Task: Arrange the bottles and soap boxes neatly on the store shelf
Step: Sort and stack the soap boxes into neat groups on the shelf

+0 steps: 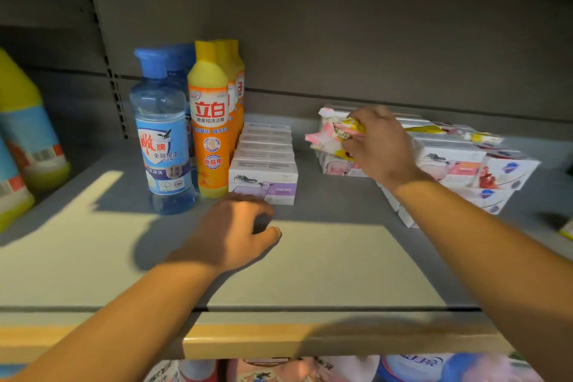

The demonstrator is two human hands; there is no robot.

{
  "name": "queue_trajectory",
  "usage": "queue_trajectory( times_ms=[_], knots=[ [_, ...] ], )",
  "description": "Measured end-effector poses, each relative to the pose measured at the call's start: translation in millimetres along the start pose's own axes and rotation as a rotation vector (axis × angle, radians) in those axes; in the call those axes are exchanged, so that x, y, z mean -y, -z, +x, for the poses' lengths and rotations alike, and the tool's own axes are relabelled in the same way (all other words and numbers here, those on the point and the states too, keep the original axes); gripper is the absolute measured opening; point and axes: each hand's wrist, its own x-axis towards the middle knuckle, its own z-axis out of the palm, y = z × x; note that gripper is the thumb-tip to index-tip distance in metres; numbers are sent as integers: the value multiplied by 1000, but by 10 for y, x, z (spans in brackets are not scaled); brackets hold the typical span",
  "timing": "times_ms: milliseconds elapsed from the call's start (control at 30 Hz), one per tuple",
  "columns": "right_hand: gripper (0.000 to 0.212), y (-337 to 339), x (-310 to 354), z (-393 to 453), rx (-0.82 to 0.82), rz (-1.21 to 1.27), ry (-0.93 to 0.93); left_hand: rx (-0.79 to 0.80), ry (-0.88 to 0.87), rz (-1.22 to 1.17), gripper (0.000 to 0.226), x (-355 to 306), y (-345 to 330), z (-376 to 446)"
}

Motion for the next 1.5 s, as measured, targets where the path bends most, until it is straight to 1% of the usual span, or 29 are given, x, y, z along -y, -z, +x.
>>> queue_trajectory(
  times_ms=[33,100,167,233,300,400,500,600,667,767,833,900,933,1033,1067,1167,1233,1267,1300,1367,1400,1433,1500],
  knots=[
    [43,33,55,-94,13,28,-5,6,20,-27,22,-5,5,-7],
    [44,88,164,-297,90,81,-44,9,70,-102,22,-31,12,-25],
    [45,128,260,-511,155,175,-81,-21,110,-178,22,-52,12,-40],
    [45,170,351,-732,205,369,-113,-41,137,-286,19,-56,31,-47],
    [44,197,442,-908,295,533,-127,-25,137,-408,17,-57,74,-38],
    [43,161,561,-1049,381,663,-121,-22,133,-523,30,-68,126,-24],
    [40,55,678,-1140,395,829,-156,13,116,-549,26,-58,123,-44],
    [45,-93,737,-1213,348,1065,-269,24,117,-574,19,-22,118,-56],
    [47,-147,740,-1234,315,1117,-297,18,127,-581,16,-22,128,-44],
    [52,-210,699,-1225,337,1173,-337,-22,132,-594,12,-46,162,-41],
    [55,-238,674,-1211,335,1229,-348,-66,127,-633,26,-50,208,-65],
    [50,-250,655,-1192,335,1268,-339,-64,137,-689,43,-44,238,-76],
    [47,-252,650,-1189,343,1290,-340,-46,164,-745,45,-42,243,-81],
    [36,-261,627,-1173,366,1319,-379,25,326,-962,31,-35,228,-58],
    [32,-270,611,-1169,369,1326,-406,58,361,-1015,30,-33,227,-46],
    [13,-286,567,-1135,353,1370,-518,172,384,-1184,37,-15,242,-9],
    [12,-288,541,-1120,339,1403,-580,240,364,-1288,49,3,241,4],
    [13,-288,533,-1115,337,1427,-590,256,334,-1304,55,16,228,1],
    [14,-287,531,-1114,341,1456,-590,263,288,-1305,55,25,211,-7],
    [17,-292,525,-1115,355,1505,-560,262,194,-1276,47,17,187,-30],
    [23,-302,525,-1120,361,1516,-530,239,161,-1232,45,6,183,-41],
    [29,-312,527,-1127,365,1507,-494,187,135,-1144,45,-5,185,-40],
    [39,-331,535,-1152,376,1401,-414,22,95,-921,45,-43,206,-27]
  ],
)
